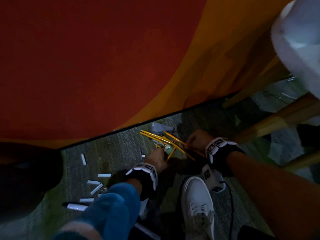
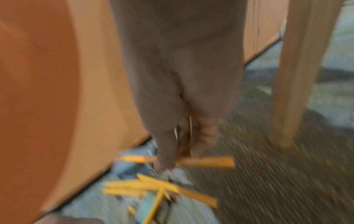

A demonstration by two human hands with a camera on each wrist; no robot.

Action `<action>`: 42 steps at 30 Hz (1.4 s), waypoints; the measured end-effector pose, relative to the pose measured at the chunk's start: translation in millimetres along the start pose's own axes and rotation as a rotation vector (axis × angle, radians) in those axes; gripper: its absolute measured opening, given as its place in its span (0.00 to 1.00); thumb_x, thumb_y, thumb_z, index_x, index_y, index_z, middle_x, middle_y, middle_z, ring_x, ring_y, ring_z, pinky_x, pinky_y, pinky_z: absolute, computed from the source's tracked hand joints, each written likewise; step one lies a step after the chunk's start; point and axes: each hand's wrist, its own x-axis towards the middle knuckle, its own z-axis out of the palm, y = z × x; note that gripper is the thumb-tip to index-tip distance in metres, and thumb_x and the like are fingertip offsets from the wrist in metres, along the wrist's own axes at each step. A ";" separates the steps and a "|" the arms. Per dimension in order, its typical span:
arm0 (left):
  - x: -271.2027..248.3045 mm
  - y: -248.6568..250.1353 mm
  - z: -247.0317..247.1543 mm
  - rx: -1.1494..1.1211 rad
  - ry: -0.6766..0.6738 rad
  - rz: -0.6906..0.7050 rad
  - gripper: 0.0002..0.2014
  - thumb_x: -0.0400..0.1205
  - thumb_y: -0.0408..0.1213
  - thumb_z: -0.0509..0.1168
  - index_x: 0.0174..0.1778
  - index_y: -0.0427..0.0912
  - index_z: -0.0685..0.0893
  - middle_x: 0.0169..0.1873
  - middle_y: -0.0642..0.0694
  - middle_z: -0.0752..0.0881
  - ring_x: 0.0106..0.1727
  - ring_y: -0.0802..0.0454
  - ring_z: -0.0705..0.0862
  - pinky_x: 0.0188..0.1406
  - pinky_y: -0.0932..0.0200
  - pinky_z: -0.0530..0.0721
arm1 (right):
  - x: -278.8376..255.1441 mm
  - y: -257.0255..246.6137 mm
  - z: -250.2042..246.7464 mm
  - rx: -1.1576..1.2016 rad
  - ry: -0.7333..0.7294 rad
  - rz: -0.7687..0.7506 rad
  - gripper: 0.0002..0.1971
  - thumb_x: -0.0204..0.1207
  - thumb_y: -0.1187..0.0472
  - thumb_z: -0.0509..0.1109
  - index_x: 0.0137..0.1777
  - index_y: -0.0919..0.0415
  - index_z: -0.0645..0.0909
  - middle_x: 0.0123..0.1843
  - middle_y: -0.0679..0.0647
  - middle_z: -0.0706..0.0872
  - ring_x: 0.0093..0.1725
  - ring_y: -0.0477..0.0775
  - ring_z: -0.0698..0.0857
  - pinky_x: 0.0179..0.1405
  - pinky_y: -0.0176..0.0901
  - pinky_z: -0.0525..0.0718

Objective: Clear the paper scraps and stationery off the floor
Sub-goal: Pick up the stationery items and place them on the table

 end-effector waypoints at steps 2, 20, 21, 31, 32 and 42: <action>-20.3 -2.8 -26.4 0.020 -0.020 -0.003 0.11 0.73 0.38 0.77 0.48 0.38 0.90 0.47 0.38 0.90 0.49 0.44 0.87 0.41 0.59 0.78 | -19.2 -16.5 -18.5 -0.028 -0.019 -0.033 0.06 0.69 0.63 0.81 0.46 0.60 0.93 0.35 0.53 0.90 0.36 0.46 0.84 0.31 0.34 0.76; -239.0 143.4 -250.0 -0.506 0.494 0.481 0.10 0.84 0.36 0.70 0.39 0.33 0.88 0.33 0.38 0.91 0.28 0.50 0.86 0.30 0.59 0.85 | -254.4 -178.3 -189.2 0.393 0.366 -0.362 0.11 0.78 0.62 0.76 0.42 0.72 0.84 0.32 0.64 0.88 0.30 0.53 0.86 0.37 0.47 0.88; -246.3 152.1 -250.8 -0.550 0.508 0.517 0.08 0.83 0.34 0.71 0.42 0.34 0.88 0.33 0.37 0.91 0.29 0.47 0.86 0.31 0.57 0.86 | -261.5 -179.7 -192.6 0.417 0.415 -0.377 0.07 0.77 0.65 0.75 0.45 0.71 0.83 0.33 0.66 0.89 0.30 0.55 0.87 0.38 0.49 0.90; -258.6 252.8 -262.9 -0.707 0.573 0.730 0.07 0.85 0.39 0.69 0.51 0.40 0.89 0.43 0.47 0.92 0.41 0.51 0.92 0.46 0.50 0.92 | -315.9 -156.1 -285.8 0.463 1.000 -0.391 0.19 0.81 0.52 0.71 0.32 0.63 0.80 0.30 0.65 0.85 0.30 0.62 0.85 0.34 0.54 0.84; -254.7 263.8 -265.9 -0.695 0.581 0.738 0.08 0.85 0.40 0.69 0.51 0.39 0.89 0.44 0.50 0.91 0.40 0.51 0.92 0.47 0.49 0.92 | -320.5 -149.7 -296.4 0.485 1.066 -0.392 0.18 0.81 0.54 0.72 0.32 0.64 0.80 0.30 0.65 0.85 0.29 0.63 0.84 0.31 0.55 0.83; -199.2 361.3 -262.0 -0.544 0.625 0.733 0.08 0.82 0.34 0.71 0.54 0.34 0.90 0.43 0.46 0.91 0.39 0.55 0.91 0.43 0.60 0.91 | -312.8 -89.5 -329.1 0.644 1.069 -0.214 0.11 0.83 0.63 0.67 0.41 0.68 0.85 0.34 0.66 0.89 0.29 0.59 0.89 0.33 0.55 0.91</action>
